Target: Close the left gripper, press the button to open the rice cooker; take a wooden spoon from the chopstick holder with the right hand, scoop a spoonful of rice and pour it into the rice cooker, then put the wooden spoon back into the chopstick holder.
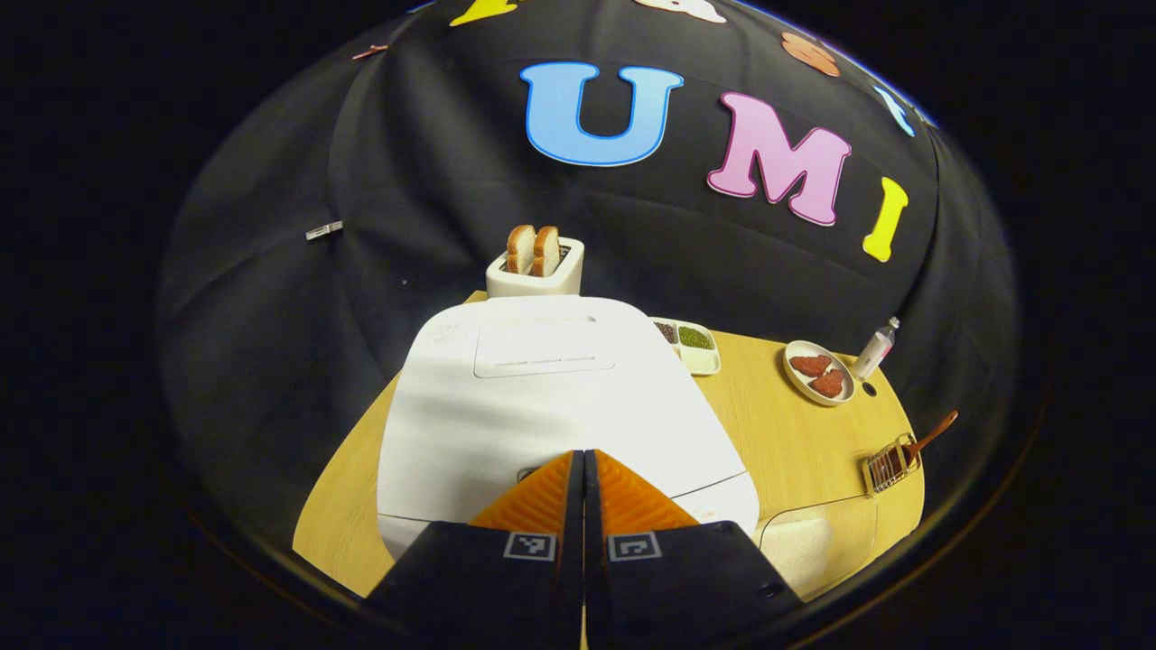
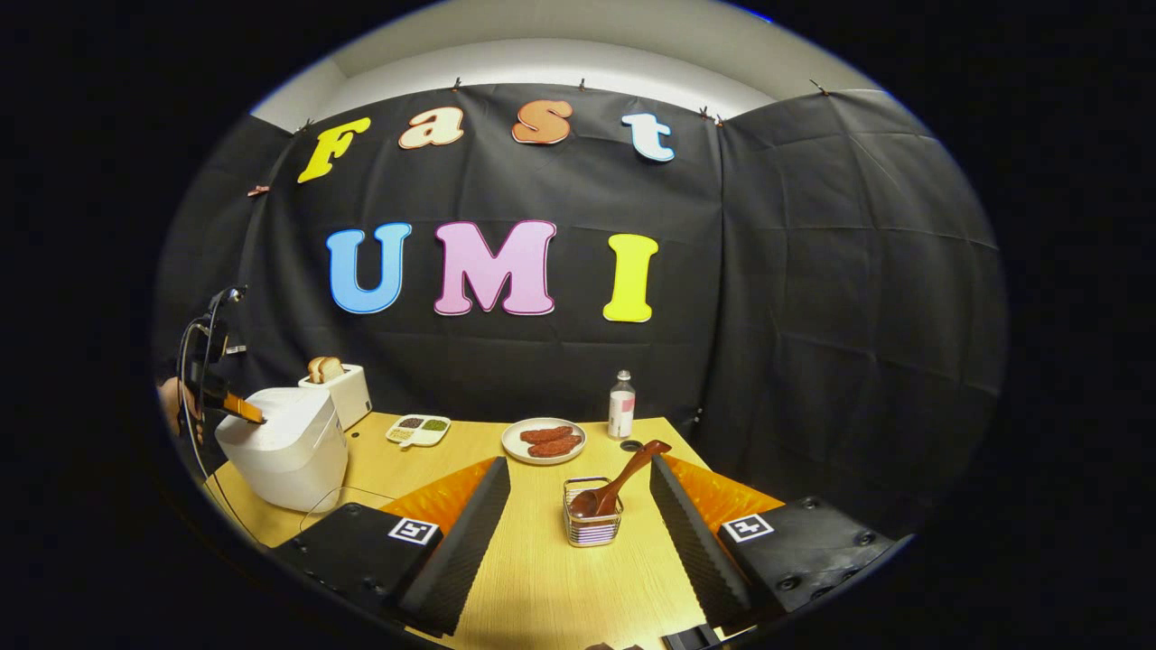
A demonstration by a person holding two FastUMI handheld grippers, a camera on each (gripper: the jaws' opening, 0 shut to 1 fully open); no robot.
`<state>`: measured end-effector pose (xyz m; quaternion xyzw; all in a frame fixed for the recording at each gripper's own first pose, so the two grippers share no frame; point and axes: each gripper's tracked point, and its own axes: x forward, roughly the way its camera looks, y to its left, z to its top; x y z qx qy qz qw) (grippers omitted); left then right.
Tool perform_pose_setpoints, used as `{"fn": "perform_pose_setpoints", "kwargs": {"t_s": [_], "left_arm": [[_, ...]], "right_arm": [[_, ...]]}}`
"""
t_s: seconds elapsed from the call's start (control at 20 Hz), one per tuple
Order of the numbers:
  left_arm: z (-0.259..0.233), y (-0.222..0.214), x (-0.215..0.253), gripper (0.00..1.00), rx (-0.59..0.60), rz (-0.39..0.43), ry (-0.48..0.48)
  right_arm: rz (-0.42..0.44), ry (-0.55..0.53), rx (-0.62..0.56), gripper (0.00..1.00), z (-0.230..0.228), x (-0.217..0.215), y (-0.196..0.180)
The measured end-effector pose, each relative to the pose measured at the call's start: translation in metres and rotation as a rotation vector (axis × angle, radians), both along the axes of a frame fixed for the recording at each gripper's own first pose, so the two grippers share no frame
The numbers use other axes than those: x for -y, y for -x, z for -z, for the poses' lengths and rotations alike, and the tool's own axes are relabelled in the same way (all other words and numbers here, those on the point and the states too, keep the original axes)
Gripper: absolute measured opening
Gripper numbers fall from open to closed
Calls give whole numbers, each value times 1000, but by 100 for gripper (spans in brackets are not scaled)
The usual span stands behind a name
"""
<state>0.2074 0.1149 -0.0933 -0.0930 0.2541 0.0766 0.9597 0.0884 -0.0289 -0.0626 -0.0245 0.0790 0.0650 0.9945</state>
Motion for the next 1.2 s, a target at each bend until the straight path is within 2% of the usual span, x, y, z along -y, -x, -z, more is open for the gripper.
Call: {"fn": "perform_pose_setpoints", "kwargs": {"t_s": [0.1, 0.25, 0.45, 0.6, 0.85, 0.95, 1.05, 1.1, 1.2], "left_arm": [[-8, 2, -1, 7, 22, -1, -27], [-66, 2, -4, 7, 189, -59, -100], [-138, 25, 6, 6, 391, -150, -20], [-150, 52, 25, 7, 468, -162, -28], [-152, 92, 75, 9, 511, -133, -97], [-150, 102, 94, 16, 523, -123, -116], [-150, 106, 115, 28, 537, -113, -143], [-148, 107, 124, 39, 538, -105, -151], [-142, 108, 141, 75, 518, -98, -164]], "right_arm": [[-14, 1, -2, 98, -1, 0, -3], [-18, -13, -3, 98, -4, 4, -14], [-21, -27, -15, 98, -4, 12, -37], [-21, -44, -41, 98, 2, 18, -53], [-2, -51, -65, 98, 15, 39, -91], [13, -61, -102, 98, 29, 49, -103], [20, -57, -127, 98, 44, 59, -115], [19, -59, -136, 98, 51, 63, -120], [-5, -70, -176, 98, 71, 64, -129]]}}
